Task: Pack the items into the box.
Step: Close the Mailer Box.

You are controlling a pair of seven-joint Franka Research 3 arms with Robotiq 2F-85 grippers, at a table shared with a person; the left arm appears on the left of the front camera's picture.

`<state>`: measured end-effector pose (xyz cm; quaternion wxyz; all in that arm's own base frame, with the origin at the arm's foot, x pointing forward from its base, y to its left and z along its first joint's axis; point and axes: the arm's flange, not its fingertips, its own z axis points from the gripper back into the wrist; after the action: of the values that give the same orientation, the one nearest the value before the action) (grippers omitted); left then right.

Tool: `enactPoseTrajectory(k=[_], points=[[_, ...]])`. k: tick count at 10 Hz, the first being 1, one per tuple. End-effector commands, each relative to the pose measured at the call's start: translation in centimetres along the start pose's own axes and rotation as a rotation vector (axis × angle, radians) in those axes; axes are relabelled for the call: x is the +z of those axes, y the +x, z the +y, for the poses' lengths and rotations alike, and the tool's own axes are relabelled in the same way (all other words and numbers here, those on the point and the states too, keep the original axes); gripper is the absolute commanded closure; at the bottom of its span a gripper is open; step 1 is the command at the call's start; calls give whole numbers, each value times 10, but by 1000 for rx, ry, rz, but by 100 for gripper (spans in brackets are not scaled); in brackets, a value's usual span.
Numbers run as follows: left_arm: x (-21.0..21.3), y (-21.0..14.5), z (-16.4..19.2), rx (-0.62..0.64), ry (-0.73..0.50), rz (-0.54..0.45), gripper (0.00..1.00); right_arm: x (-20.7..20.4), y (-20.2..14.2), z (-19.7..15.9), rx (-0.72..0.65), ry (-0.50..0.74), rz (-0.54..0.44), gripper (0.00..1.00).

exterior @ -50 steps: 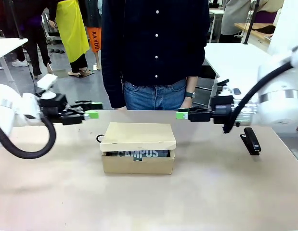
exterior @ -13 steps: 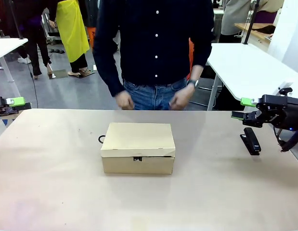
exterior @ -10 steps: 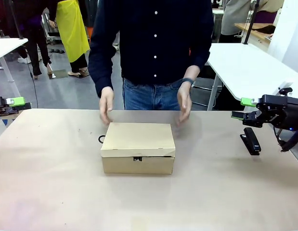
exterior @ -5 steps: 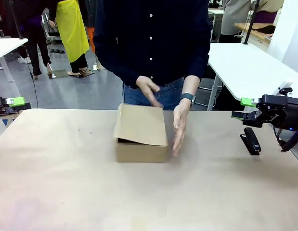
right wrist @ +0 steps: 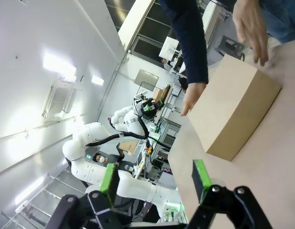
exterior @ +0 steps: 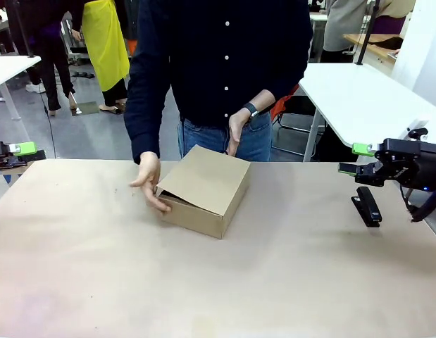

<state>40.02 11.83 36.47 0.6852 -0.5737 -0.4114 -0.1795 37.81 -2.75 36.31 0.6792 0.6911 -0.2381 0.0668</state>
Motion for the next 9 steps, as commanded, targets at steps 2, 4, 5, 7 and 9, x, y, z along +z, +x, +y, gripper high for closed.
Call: enactPoseTrajectory(k=[2,4,5,7,9], points=[[2,1,-3,-16,1,-4,31,-2,1,3,21,9,4,18],[2,1,-3,-16,1,-4,31,-2,1,3,21,9,4,18],[2,1,-3,-16,1,-4,31,-2,1,3,21,9,4,18],[2,1,-3,-16,1,-4,31,-2,1,3,21,9,4,18],[2,1,-3,-16,1,-4,31,-2,1,3,21,9,4,18]])
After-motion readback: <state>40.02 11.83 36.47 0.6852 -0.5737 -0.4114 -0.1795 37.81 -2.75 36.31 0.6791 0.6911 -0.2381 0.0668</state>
